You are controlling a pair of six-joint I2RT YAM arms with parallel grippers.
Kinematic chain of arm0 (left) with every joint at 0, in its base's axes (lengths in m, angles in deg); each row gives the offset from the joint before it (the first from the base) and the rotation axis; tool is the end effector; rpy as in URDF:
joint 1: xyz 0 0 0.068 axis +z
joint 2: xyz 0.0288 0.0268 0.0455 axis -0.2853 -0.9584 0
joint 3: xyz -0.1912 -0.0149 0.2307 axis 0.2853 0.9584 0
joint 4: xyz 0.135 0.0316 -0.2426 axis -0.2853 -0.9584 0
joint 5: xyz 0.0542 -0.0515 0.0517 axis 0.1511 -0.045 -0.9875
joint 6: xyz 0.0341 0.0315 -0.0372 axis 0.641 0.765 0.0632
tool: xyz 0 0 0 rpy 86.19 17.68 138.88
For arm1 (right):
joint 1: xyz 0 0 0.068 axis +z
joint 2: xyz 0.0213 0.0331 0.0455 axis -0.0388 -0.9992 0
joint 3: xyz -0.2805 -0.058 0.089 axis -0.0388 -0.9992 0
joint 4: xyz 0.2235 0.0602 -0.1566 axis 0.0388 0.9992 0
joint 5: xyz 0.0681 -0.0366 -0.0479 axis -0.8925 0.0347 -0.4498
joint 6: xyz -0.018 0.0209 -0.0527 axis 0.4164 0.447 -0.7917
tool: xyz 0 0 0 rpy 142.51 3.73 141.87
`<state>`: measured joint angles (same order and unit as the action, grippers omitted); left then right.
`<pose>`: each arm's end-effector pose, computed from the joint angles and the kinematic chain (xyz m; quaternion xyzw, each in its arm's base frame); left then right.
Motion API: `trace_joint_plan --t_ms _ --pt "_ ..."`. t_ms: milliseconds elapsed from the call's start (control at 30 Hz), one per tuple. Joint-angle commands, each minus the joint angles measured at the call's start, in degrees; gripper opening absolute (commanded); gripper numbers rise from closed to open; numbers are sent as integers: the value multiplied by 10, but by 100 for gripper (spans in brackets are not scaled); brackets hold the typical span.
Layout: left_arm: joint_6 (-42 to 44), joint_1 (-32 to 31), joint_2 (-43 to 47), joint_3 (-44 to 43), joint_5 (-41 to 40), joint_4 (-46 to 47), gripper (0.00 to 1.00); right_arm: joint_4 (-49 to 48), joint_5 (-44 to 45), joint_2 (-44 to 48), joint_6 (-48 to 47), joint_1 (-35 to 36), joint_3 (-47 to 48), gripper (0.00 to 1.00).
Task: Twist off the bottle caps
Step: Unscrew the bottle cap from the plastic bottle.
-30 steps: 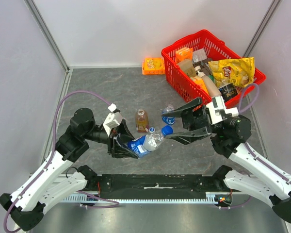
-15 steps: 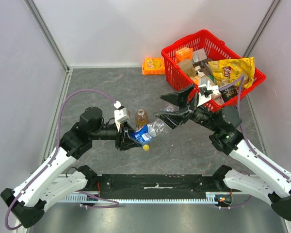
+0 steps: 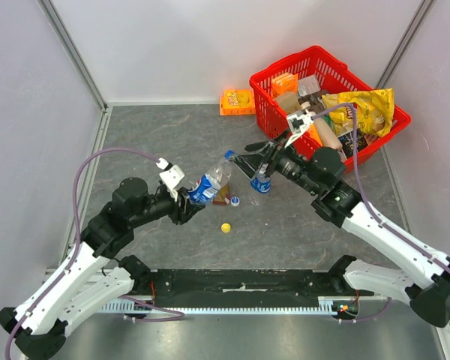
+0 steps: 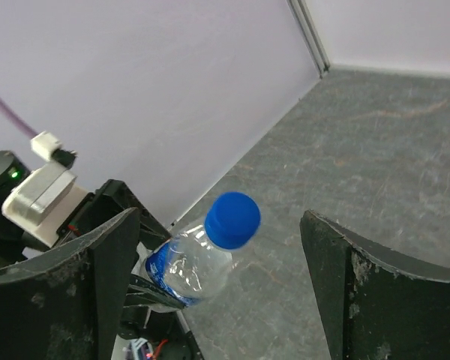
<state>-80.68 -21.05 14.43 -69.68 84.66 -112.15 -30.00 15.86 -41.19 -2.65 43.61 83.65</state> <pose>0.1119 -0.1036 0.3497 0.3461 0.7311 -0.3078 0.5010 0.1842 0.1741 0.4159 -0.0929 0.6428 0.5378 0.5376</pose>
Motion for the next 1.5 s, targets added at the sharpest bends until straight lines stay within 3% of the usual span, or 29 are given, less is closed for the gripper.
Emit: trace_joint_plan --t_ms 0,267,567,833,1067,1367,1467 --pt "28 -2 29 16 -74 23 2 -2 5 -38 74 -5 36 92" --pt "28 -3 28 26 -119 7 2 -65 -68 -102 152 -11 43 83" --pt "37 -2 20 28 -108 7 2 -88 -68 -127 171 -13 32 66" --pt "39 -2 23 30 -95 9 2 -100 -60 -140 185 -22 26 63" --pt "39 -2 26 32 -92 10 2 -124 -75 -159 200 -25 22 47" --pt "36 -2 23 32 -85 10 2 -138 -87 -176 208 -25 20 44" --pt "36 -2 26 32 -85 11 2 -146 -98 -181 212 -25 21 32"
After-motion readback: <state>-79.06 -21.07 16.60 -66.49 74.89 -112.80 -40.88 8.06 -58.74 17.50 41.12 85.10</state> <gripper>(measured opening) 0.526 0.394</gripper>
